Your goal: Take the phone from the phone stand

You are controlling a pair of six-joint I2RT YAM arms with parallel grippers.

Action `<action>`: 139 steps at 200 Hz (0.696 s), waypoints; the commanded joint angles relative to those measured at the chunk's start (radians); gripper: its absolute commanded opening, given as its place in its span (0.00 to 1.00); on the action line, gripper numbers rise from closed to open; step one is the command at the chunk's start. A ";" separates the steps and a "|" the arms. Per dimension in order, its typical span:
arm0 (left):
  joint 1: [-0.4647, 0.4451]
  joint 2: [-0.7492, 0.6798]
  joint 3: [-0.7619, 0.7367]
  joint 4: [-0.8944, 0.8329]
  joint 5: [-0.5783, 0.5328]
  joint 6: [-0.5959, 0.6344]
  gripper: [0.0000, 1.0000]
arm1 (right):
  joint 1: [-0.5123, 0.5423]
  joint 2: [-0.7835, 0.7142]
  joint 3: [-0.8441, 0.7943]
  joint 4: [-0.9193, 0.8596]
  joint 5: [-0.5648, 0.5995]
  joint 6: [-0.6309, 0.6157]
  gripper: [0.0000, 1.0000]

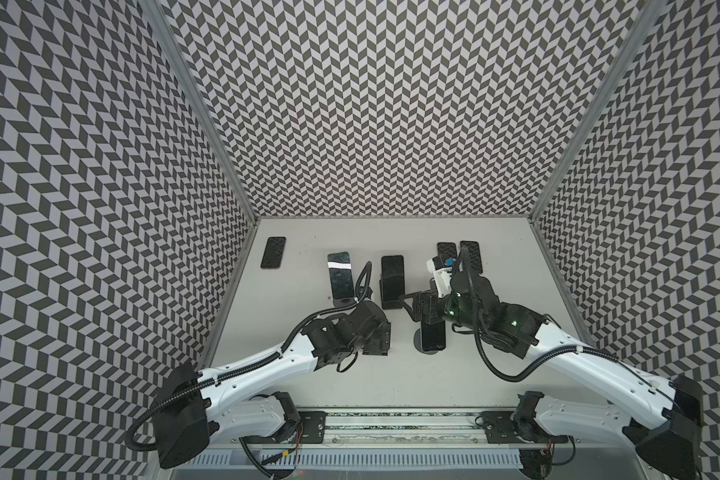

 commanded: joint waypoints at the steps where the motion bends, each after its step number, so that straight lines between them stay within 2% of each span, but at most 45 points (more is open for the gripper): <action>1: -0.006 0.020 0.011 0.026 -0.031 -0.014 0.95 | -0.006 0.015 0.020 0.033 0.006 -0.006 0.91; 50: -0.006 0.045 0.020 0.035 -0.077 -0.013 0.97 | -0.006 0.027 0.023 0.047 0.004 -0.009 0.91; 139: -0.006 0.124 0.036 0.092 -0.053 0.006 0.96 | -0.010 0.034 0.014 0.053 0.004 -0.011 0.92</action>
